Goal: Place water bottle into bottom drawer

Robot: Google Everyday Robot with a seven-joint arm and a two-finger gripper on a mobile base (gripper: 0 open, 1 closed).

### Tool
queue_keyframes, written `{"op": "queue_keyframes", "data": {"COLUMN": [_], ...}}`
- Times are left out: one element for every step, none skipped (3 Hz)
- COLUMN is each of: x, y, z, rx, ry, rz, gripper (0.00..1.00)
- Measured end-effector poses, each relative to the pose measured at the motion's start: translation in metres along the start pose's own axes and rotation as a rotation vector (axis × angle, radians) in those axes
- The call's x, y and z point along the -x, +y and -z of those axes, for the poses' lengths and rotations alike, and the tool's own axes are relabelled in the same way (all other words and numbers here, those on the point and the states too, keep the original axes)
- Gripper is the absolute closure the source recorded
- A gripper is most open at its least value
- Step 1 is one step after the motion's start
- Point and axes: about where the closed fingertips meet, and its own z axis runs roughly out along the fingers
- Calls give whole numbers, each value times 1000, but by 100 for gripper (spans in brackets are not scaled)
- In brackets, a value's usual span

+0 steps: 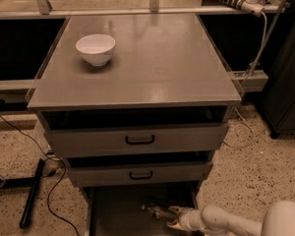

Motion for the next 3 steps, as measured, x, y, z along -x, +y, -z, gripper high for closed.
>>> {"op": "queue_keyframes", "data": {"x": [0, 0, 0], "y": [0, 0, 0], "z": [0, 0, -1], "rx": [0, 0, 0], "ry": [0, 0, 0], "rz": [0, -1, -1], "gripper": [82, 58, 35]}}
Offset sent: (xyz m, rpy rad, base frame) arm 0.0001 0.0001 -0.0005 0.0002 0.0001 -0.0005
